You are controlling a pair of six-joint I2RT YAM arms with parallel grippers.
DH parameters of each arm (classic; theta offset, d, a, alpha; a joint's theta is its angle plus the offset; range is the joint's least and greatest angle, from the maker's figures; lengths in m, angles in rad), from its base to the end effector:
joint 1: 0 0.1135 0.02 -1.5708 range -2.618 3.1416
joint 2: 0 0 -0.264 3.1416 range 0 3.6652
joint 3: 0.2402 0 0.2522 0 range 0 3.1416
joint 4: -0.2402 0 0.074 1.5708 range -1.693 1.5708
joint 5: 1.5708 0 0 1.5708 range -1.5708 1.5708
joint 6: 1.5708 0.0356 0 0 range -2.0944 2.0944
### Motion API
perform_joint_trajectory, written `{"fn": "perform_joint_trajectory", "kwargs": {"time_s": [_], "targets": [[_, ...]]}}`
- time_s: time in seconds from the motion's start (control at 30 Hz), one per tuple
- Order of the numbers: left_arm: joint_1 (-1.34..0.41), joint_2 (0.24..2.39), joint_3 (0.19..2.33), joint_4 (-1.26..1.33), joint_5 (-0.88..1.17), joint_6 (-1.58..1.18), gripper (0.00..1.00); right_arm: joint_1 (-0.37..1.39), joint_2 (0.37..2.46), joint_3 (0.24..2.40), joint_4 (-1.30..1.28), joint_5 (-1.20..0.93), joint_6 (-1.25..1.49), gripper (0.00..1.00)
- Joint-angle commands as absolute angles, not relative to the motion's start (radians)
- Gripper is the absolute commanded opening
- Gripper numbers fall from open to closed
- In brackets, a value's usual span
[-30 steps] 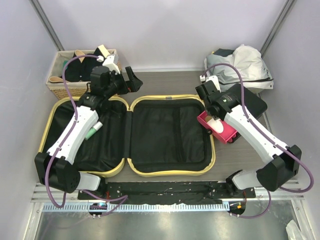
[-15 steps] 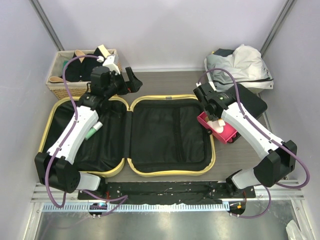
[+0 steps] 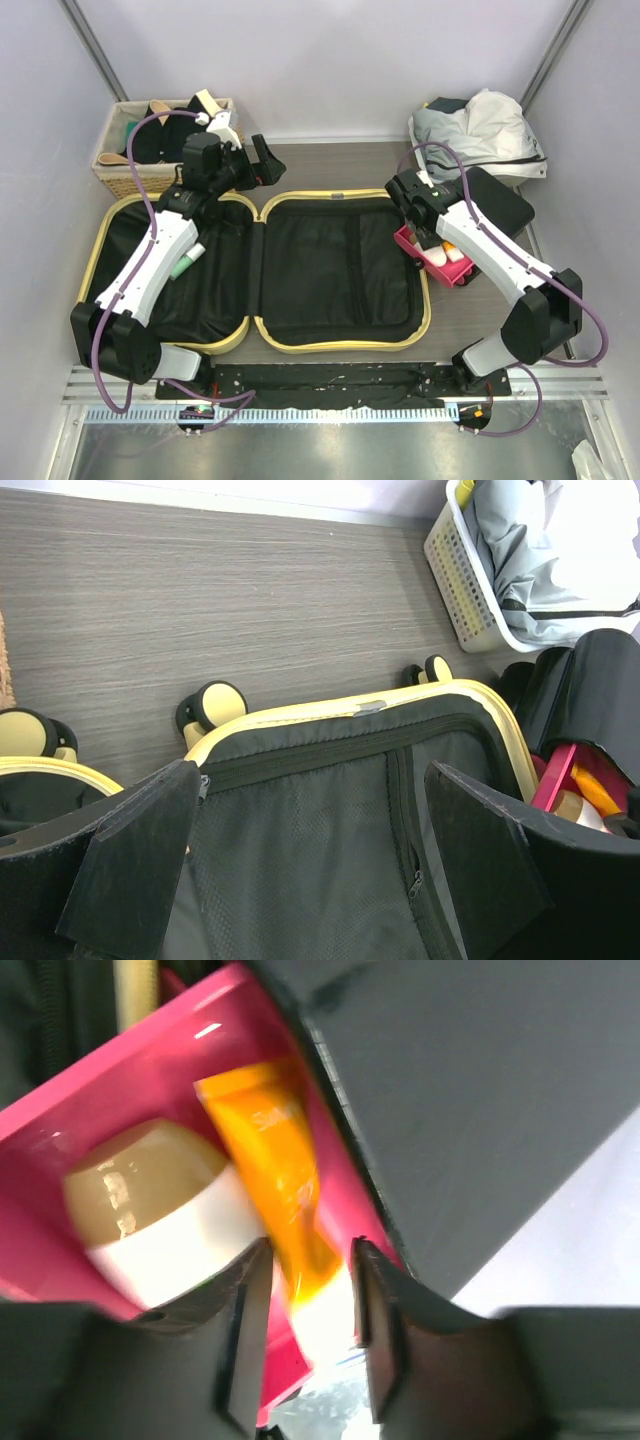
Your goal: Open, take out, and arrange the luggage
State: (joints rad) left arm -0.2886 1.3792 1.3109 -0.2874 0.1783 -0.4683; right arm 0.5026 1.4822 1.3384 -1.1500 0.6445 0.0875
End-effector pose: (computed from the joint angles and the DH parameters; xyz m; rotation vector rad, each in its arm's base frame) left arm 0.3054 -0.0972 0.3778 -0.0550 1.9796 -0.6720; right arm 0.2519 0.1141 0.3022 -0.4178 2.5722 -0.7261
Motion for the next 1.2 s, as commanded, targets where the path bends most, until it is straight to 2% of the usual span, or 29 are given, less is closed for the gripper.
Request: {"fn": "perform_joint_trajectory", "kwargs": {"time_s": [0.0, 0.07, 0.27, 0.33, 0.5, 0.57, 0.8, 0.9, 1.17], "targets": [[-0.291, 1.382, 1.327, -0.259, 0.186, -0.472, 1.0, 0.495, 1.485, 1.365, -1.17, 0.726, 0.109, 0.58], [-0.293, 1.381, 1.327, -0.258, 0.186, -0.471, 1.0, 0.495, 1.48, 1.384, -1.175, 0.719, 0.112, 0.64], [-0.293, 1.376, 1.327, -0.261, 0.186, -0.469, 1.0, 0.52, 1.41, 1.485, -1.149, 0.643, 0.127, 0.65], [-0.293, 1.377, 1.325, -0.258, 0.184, -0.471, 1.0, 0.575, 1.359, 1.493, -1.105, 0.537, 0.115, 0.65], [-0.291, 1.378, 1.321, -0.255, 0.186, -0.474, 1.0, 0.721, 1.345, 1.419, -0.904, 0.252, 0.178, 0.57], [-0.291, 1.376, 1.319, -0.252, 0.186, -0.474, 1.0, 0.758, 1.399, 1.379, -0.865, 0.224, 0.225, 0.54], [-0.291, 1.371, 1.321, -0.25, 0.189, -0.472, 1.0, 0.801, 1.488, 1.295, -0.851, 0.317, 0.336, 0.52], [-0.293, 1.367, 1.319, -0.25, 0.189, -0.472, 1.0, 0.796, 1.489, 1.272, -0.854, 0.44, 0.348, 0.52], [-0.291, 1.359, 1.318, -0.252, 0.176, -0.463, 1.0, 0.695, 1.486, 1.227, -0.905, 0.586, 0.342, 0.52]]}}
